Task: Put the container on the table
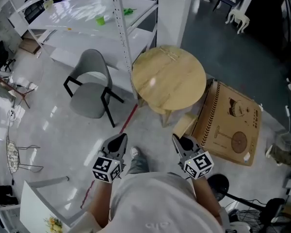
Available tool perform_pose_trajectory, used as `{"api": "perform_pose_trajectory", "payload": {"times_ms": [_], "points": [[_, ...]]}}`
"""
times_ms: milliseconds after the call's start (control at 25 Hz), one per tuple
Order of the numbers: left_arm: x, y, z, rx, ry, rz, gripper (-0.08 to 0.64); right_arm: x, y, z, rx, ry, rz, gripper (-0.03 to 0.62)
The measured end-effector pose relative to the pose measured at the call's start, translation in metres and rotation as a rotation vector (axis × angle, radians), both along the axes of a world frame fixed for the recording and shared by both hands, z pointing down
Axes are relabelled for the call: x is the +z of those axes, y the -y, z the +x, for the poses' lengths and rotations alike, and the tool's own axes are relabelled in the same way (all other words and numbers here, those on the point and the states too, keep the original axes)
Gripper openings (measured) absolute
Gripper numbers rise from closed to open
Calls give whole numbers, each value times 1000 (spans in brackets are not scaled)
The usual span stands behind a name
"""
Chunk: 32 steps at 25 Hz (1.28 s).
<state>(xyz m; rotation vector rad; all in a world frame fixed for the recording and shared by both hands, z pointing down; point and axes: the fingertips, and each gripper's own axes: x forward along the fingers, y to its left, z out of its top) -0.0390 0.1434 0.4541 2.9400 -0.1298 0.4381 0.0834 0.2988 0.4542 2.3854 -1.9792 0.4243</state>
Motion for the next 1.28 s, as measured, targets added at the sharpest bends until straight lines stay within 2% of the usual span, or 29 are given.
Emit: {"api": "perform_pose_trajectory", "payload": {"times_ms": [280,560,880,1080,1280], "points": [[-2,103,33,47,-18,12,15,4,100,35,44,5,-32,35],[8,181,33,28,-8,3,15,13,175,57,65,36,-81,35],[20,224,34,-48,18,-23,15,45,228,82,34,126,-151,35],[28,249,42,-121,47,-40,15,78,258,114,-3,209,-211,35],[31,262,59,-181,77,-40,15,113,288,148,-67,251,-293,35]]}}
